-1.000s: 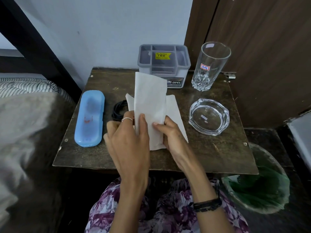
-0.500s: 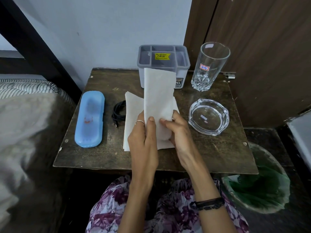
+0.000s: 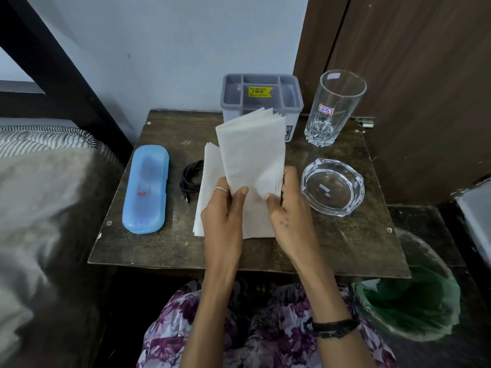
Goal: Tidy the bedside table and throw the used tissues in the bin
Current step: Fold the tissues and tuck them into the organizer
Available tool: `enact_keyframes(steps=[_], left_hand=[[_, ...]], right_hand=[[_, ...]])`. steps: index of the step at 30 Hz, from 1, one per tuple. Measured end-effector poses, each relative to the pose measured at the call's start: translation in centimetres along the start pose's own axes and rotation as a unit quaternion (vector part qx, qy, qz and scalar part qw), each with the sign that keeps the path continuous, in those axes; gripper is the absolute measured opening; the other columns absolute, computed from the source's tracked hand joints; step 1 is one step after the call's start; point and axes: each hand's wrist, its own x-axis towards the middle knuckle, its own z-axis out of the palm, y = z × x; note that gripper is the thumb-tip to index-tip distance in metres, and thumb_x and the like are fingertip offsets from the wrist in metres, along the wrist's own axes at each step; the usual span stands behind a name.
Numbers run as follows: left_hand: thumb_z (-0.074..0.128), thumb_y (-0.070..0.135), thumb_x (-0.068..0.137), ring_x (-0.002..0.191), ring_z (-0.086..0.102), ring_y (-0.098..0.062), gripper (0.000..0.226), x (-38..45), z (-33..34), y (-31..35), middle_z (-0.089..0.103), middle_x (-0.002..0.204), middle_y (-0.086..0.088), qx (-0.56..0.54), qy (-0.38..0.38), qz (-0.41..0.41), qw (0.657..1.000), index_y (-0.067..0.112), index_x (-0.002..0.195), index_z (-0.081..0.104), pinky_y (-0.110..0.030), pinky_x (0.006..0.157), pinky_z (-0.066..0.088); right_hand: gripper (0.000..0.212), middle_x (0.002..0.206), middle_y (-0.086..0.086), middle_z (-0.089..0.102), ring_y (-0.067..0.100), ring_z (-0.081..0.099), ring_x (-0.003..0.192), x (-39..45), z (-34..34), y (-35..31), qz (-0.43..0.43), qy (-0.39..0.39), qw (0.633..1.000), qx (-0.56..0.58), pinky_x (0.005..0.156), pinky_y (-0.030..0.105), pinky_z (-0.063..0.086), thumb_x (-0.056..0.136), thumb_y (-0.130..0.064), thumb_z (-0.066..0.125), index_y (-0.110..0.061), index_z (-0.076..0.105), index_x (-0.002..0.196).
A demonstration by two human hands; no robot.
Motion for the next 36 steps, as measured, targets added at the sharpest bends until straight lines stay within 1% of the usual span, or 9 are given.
enact_keyframes(steps=[3, 8, 14, 17, 21, 24, 26, 32, 36], left_hand=[[0.051, 0.013, 0.094, 0.077, 0.059, -0.007, 0.008, 0.0, 0.1, -0.4, 0.066, 0.088, 0.001, 0.006, -0.014, -0.004, 1.000, 0.017, 0.096, 0.058, -0.011, 0.060, 0.045], [0.047, 0.010, 0.095, 0.082, 0.058, -0.007, 0.010, 0.1, 0.2, -0.6, 0.064, 0.093, -0.002, 0.011, -0.036, -0.010, 0.999, 0.016, 0.098, 0.055, -0.013, 0.065, 0.047], [0.049, 0.009, 0.095, 0.080, 0.057, -0.002, 0.031, -0.1, 0.0, 0.5, 0.063, 0.090, 0.008, 0.053, -0.068, 0.038, 0.996, 0.039, 0.091, 0.053, -0.016, 0.070, 0.047], [0.056, 0.010, 0.091, 0.069, 0.059, -0.007, 0.020, 1.2, -0.4, 1.5, 0.059, 0.077, 0.015, 0.060, -0.068, 0.046, 0.995, 0.030, 0.089, 0.058, -0.025, 0.070, 0.057], [0.057, 0.013, 0.090, 0.075, 0.061, -0.002, 0.019, 5.1, -0.5, 5.0, 0.058, 0.081, 0.021, 0.140, -0.086, 0.112, 0.980, 0.031, 0.083, 0.054, -0.007, 0.060, 0.050], [0.057, 0.006, 0.089, 0.082, 0.061, -0.011, 0.017, 9.6, 0.0, 7.7, 0.062, 0.096, 0.003, 0.177, -0.103, 0.123, 0.971, 0.016, 0.102, 0.060, -0.007, 0.058, 0.048], [0.058, 0.000, 0.087, 0.086, 0.059, -0.016, 0.022, 12.4, 0.5, 9.0, 0.058, 0.095, 0.001, 0.211, -0.103, 0.138, 0.962, 0.008, 0.107, 0.058, -0.009, 0.062, 0.046], [0.059, 0.000, 0.086, 0.083, 0.054, -0.018, 0.017, 17.4, 2.5, 8.6, 0.057, 0.090, 0.001, 0.225, -0.066, 0.147, 0.961, 0.006, 0.102, 0.059, -0.022, 0.067, 0.041], [0.055, 0.002, 0.086, 0.091, 0.056, -0.030, 0.014, 18.8, 3.5, 6.5, 0.063, 0.100, -0.012, 0.275, -0.052, 0.164, 0.946, 0.006, 0.099, 0.058, -0.040, 0.078, 0.050]], right_hand=[[0.032, 0.106, 0.006, 0.059, 0.017, 0.058, 0.088, 0.0, 0.0, 0.1, 0.000, -0.007, 0.999, -0.032, 0.068, 0.020, 0.046, 0.090, 0.004, 0.042, -0.011, 0.038, 0.118], [0.027, 0.097, -0.001, 0.059, 0.011, 0.056, 0.082, -0.2, -0.1, 0.4, 0.004, 0.021, 0.999, -0.024, 0.058, 0.006, 0.040, 0.091, 0.001, 0.045, -0.015, 0.042, 0.112], [0.024, 0.096, -0.001, 0.066, 0.017, 0.065, 0.089, -0.6, -1.3, 0.0, 0.010, 0.072, 0.996, 0.041, 0.073, 0.041, 0.056, 0.091, -0.002, 0.050, -0.025, 0.048, 0.099], [0.021, 0.102, -0.009, 0.067, 0.014, 0.066, 0.094, 0.2, -2.1, -0.8, 0.028, 0.101, 0.992, 0.070, 0.075, 0.036, 0.058, 0.091, -0.007, 0.055, -0.021, 0.053, 0.107], [0.025, 0.105, -0.006, 0.065, 0.005, 0.063, 0.090, 3.8, -3.5, -2.8, 0.018, 0.109, 0.992, 0.065, 0.074, 0.014, 0.053, 0.089, -0.013, 0.060, -0.013, 0.060, 0.114], [0.008, 0.087, -0.002, 0.067, 0.004, 0.064, 0.080, 7.9, -4.7, -4.9, -0.040, 0.096, 0.994, 0.020, 0.069, 0.015, 0.052, 0.088, -0.012, 0.061, -0.008, 0.067, 0.092], [0.021, 0.064, -0.007, 0.060, -0.006, 0.059, 0.061, 10.9, -5.2, -6.0, -0.064, 0.098, 0.993, -0.021, 0.057, 0.013, 0.044, 0.086, -0.012, 0.064, -0.015, 0.060, 0.066], [0.044, 0.054, 0.008, 0.048, 0.030, 0.062, 0.059, 17.0, -5.6, -6.1, -0.063, 0.110, 0.985, -0.114, 0.065, 0.047, 0.056, 0.085, -0.016, 0.066, -0.015, 0.038, 0.051], [0.019, 0.070, 0.008, 0.067, 0.029, 0.068, 0.069, 18.5, -5.2, -5.7, -0.058, 0.111, 0.971, -0.202, 0.065, 0.047, 0.057, 0.086, -0.012, 0.064, -0.012, 0.061, 0.067]])
